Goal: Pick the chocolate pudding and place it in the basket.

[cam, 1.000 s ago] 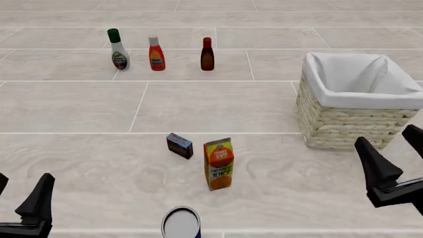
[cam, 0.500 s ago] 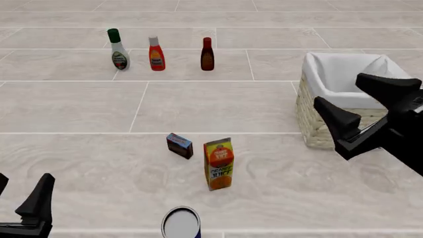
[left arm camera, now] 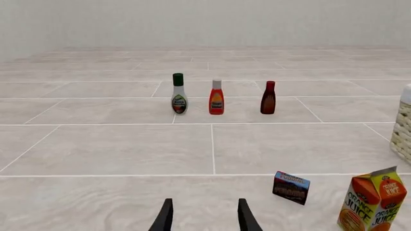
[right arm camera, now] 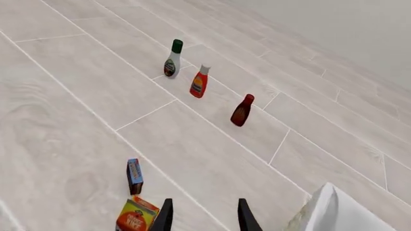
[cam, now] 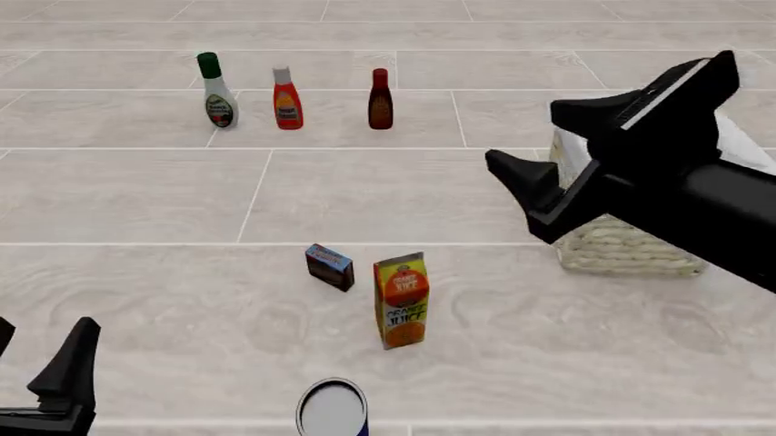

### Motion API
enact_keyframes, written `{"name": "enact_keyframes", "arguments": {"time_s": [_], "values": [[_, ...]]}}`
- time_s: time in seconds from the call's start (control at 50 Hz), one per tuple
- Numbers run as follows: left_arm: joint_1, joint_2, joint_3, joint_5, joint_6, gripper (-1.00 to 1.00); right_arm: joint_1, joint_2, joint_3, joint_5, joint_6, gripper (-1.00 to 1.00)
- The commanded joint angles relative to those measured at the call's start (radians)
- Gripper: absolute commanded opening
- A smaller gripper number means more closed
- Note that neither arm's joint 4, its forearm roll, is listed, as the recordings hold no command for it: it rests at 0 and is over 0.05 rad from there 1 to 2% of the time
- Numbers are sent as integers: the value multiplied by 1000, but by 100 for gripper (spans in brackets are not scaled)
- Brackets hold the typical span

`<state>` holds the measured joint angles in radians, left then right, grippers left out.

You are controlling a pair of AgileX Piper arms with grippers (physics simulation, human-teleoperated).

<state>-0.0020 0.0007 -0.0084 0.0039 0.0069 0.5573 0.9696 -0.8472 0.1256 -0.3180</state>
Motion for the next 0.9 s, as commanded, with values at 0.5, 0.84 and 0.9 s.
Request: {"name": "enact_keyframes", "arguments": {"time_s": [0.5, 0.84, 0.9], "values": [[2, 1, 1, -3, 1, 100, 107, 311, -329, 132, -7, 100], [2, 1, 3, -5, 0, 100, 115, 439, -472, 197, 8, 100], [2, 1, 4, -5, 0, 100, 122, 460, -505, 221, 14, 100]]}}
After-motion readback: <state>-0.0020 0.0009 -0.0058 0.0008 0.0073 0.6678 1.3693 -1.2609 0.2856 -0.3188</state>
